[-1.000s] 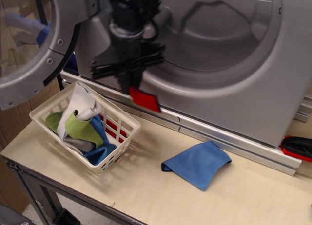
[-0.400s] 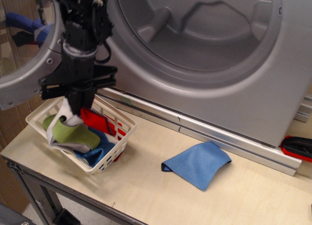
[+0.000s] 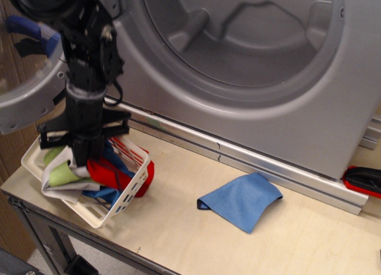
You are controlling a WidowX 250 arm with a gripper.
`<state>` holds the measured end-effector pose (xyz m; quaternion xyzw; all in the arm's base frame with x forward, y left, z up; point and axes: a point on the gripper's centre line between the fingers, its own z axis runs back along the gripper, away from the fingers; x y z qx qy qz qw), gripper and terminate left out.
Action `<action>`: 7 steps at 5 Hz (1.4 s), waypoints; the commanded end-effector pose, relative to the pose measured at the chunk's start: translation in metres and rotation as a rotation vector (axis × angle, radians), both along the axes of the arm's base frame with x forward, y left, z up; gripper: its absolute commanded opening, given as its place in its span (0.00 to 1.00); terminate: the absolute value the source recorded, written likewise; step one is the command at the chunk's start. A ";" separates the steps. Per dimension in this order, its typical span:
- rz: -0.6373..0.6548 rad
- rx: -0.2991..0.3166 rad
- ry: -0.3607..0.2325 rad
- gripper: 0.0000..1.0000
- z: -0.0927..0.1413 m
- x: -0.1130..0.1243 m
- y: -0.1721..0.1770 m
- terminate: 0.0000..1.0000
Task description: Take clothes out of laundry machine
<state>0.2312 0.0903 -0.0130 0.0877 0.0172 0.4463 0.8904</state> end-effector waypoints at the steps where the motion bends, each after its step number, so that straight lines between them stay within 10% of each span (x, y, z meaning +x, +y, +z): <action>1: -0.073 -0.044 -0.067 0.00 -0.003 0.034 -0.008 0.00; 2: -0.031 -0.055 -0.102 1.00 0.012 0.033 -0.013 0.00; 7: -0.031 -0.067 -0.096 1.00 0.092 0.033 -0.030 0.00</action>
